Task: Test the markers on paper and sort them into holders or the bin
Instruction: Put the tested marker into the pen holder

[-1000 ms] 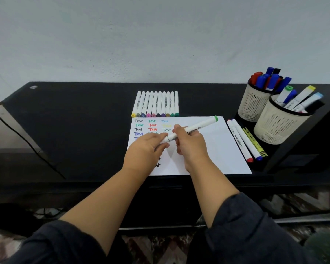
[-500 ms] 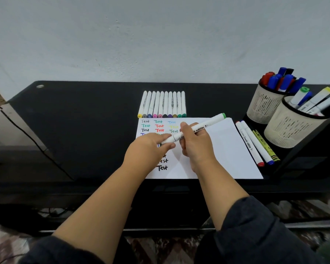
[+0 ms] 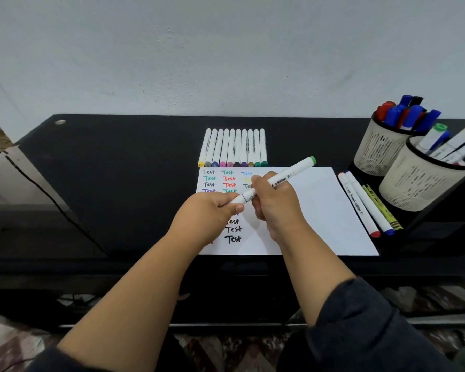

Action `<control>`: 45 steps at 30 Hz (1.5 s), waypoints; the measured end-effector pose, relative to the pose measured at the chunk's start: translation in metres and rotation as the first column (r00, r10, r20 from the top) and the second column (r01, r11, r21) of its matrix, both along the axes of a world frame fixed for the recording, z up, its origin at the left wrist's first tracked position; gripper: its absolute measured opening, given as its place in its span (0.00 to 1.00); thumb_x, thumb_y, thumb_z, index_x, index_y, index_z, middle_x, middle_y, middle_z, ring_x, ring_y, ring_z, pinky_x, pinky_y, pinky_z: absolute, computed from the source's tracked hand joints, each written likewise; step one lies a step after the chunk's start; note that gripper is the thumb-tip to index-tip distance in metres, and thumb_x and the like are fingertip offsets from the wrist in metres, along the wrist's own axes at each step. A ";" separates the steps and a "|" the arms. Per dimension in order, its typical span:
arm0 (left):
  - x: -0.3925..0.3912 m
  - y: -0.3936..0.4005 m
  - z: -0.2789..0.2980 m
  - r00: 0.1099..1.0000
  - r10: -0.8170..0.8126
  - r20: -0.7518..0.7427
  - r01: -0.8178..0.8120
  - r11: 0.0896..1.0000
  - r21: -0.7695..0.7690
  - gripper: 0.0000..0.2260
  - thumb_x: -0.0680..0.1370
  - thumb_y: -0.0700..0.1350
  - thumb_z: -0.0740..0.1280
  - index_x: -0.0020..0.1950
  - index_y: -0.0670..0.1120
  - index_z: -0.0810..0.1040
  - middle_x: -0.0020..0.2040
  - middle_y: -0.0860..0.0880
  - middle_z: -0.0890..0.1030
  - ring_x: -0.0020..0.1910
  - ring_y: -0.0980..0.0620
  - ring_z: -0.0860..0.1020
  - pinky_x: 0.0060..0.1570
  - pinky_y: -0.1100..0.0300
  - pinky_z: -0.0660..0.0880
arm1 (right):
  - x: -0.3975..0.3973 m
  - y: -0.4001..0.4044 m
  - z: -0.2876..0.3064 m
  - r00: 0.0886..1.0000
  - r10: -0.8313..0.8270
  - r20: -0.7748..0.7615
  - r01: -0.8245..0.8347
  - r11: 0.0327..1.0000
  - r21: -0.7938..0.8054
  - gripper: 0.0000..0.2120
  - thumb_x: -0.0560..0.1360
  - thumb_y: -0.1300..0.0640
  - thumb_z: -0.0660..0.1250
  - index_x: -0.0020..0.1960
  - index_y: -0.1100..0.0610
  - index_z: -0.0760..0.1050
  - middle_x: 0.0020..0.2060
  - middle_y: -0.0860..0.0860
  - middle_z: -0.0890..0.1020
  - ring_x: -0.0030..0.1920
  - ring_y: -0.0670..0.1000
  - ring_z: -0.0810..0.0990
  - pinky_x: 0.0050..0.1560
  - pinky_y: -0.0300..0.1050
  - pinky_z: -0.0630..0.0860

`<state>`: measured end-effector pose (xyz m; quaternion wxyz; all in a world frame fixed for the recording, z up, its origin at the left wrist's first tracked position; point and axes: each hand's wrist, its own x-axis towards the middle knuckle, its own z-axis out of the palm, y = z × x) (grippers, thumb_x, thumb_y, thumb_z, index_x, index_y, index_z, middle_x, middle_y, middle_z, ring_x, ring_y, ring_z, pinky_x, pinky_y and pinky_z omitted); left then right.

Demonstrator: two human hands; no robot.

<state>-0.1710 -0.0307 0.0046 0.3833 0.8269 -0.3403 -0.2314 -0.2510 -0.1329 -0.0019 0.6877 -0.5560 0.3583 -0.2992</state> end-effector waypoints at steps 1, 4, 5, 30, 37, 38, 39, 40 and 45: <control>-0.002 -0.001 0.000 0.998 -0.003 0.070 0.001 1.000 0.023 0.10 0.78 0.52 0.64 0.59 0.58 0.79 0.34 0.52 0.75 0.30 0.55 0.69 0.30 0.62 0.69 | 0.001 0.000 -0.001 0.999 -0.033 -0.012 0.033 0.999 0.020 0.12 0.77 0.60 0.62 0.35 0.55 0.67 0.18 0.44 0.69 0.21 0.44 0.64 0.22 0.35 0.62; -0.008 -0.005 0.004 0.928 -0.087 0.362 0.032 0.987 0.155 0.14 0.81 0.54 0.58 0.63 0.54 0.75 0.43 0.52 0.77 0.41 0.52 0.75 0.41 0.58 0.72 | 0.005 -0.002 -0.002 0.996 -0.089 -0.010 0.089 0.991 0.103 0.09 0.77 0.60 0.62 0.38 0.56 0.68 0.18 0.46 0.67 0.20 0.44 0.62 0.23 0.37 0.60; -0.008 -0.006 0.005 0.924 -0.097 0.370 0.036 0.985 0.167 0.14 0.81 0.54 0.58 0.64 0.55 0.75 0.45 0.52 0.78 0.42 0.52 0.75 0.42 0.57 0.73 | 0.005 -0.003 -0.002 0.997 -0.082 0.008 0.081 0.989 0.120 0.10 0.77 0.60 0.61 0.37 0.56 0.68 0.18 0.46 0.67 0.20 0.44 0.61 0.23 0.36 0.60; 0.015 0.008 0.004 0.961 -0.011 0.275 -0.029 0.990 0.141 0.17 0.80 0.54 0.60 0.69 0.56 0.70 0.64 0.54 0.76 0.48 0.57 0.75 0.44 0.62 0.68 | 0.003 -0.028 -0.005 0.970 -0.237 0.058 0.211 0.934 0.288 0.13 0.75 0.62 0.60 0.33 0.55 0.66 0.17 0.47 0.65 0.18 0.44 0.58 0.21 0.32 0.54; 0.024 0.007 -0.006 0.973 0.024 0.230 -0.056 0.989 0.135 0.19 0.78 0.56 0.61 0.69 0.58 0.70 0.66 0.54 0.74 0.49 0.58 0.74 0.38 0.65 0.67 | 0.000 -0.036 -0.010 0.990 -0.140 0.025 0.135 0.981 0.140 0.12 0.77 0.58 0.62 0.36 0.57 0.72 0.21 0.50 0.70 0.21 0.45 0.63 0.22 0.35 0.59; 0.024 0.005 -0.008 0.969 0.024 0.245 -0.057 0.990 0.129 0.19 0.78 0.56 0.61 0.69 0.58 0.70 0.66 0.54 0.74 0.47 0.59 0.73 0.38 0.65 0.66 | 0.002 -0.037 -0.010 0.993 -0.119 0.017 0.116 0.987 0.109 0.11 0.78 0.57 0.62 0.37 0.57 0.74 0.23 0.51 0.73 0.22 0.45 0.64 0.23 0.36 0.60; 0.025 0.004 -0.009 0.965 0.028 0.260 -0.062 0.990 0.125 0.19 0.78 0.57 0.61 0.69 0.58 0.70 0.66 0.54 0.74 0.46 0.59 0.72 0.38 0.64 0.67 | 0.003 -0.038 -0.009 0.995 -0.099 0.005 0.099 0.992 0.074 0.09 0.78 0.56 0.63 0.39 0.56 0.75 0.24 0.51 0.75 0.23 0.45 0.65 0.24 0.37 0.62; 0.025 0.003 -0.009 0.962 0.033 0.272 -0.068 0.990 0.120 0.19 0.78 0.57 0.61 0.69 0.58 0.69 0.67 0.54 0.74 0.47 0.59 0.73 0.40 0.63 0.67 | 0.004 -0.040 -0.008 0.996 -0.083 -0.018 0.083 0.996 0.033 0.07 0.77 0.56 0.64 0.41 0.56 0.75 0.26 0.51 0.76 0.24 0.46 0.66 0.26 0.37 0.63; 0.028 -0.001 -0.013 0.949 0.041 0.313 -0.077 0.992 0.104 0.19 0.79 0.57 0.60 0.70 0.57 0.69 0.67 0.54 0.74 0.58 0.54 0.74 0.45 0.63 0.68 | 0.010 -0.051 -0.013 0.982 -0.113 -0.150 0.083 0.978 -0.193 0.09 0.73 0.58 0.68 0.37 0.54 0.70 0.27 0.50 0.75 0.26 0.44 0.70 0.30 0.38 0.68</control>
